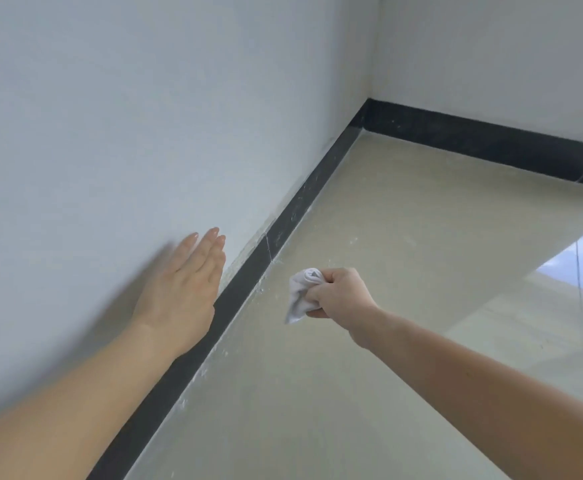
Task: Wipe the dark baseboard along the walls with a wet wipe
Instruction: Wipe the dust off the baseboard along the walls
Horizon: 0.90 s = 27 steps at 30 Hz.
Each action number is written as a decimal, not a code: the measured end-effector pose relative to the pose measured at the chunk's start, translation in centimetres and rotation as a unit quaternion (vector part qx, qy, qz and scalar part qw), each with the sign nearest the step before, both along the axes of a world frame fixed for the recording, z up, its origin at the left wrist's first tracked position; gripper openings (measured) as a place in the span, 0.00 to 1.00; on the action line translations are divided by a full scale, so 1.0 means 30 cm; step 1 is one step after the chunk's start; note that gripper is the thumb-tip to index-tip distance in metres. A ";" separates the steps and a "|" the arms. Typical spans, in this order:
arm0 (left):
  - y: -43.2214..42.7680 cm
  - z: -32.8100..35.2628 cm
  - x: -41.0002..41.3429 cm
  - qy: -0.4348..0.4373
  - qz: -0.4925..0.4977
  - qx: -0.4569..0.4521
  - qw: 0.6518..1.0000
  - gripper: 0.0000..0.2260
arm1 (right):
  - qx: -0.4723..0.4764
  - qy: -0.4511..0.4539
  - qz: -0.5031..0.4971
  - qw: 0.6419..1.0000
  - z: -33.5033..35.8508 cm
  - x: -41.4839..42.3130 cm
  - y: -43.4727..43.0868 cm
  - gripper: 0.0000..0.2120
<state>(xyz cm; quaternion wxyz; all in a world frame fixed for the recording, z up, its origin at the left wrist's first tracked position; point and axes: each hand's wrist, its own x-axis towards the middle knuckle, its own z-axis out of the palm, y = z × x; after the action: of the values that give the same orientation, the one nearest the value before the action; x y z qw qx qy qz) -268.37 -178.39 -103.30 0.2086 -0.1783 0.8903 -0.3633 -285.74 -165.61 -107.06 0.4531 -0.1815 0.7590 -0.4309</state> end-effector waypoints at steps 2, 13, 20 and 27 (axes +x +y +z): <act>-0.019 0.044 -0.109 0.001 -0.018 0.007 1.000 0.29 | -0.008 -0.006 -0.031 0.999 0.037 -0.107 -0.013 0.12; -0.115 0.327 -0.438 0.025 0.051 0.053 0.997 0.28 | 0.074 -0.001 -0.087 0.993 0.199 -0.495 -0.018 0.10; -0.212 0.300 -0.583 0.006 -0.042 0.097 0.994 0.28 | 0.068 0.020 -0.084 0.994 0.224 -0.590 -0.231 0.07; -0.312 0.179 -0.782 -0.006 -0.055 0.092 0.994 0.29 | 0.094 -0.010 -0.057 0.994 0.130 -0.714 -0.465 0.09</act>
<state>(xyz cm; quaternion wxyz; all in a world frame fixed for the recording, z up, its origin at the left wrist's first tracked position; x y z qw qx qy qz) -291.84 -187.74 -97.92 0.2092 -0.1065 0.9272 -0.2918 -307.17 -179.56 -103.15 0.4506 -0.0906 0.8004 -0.3848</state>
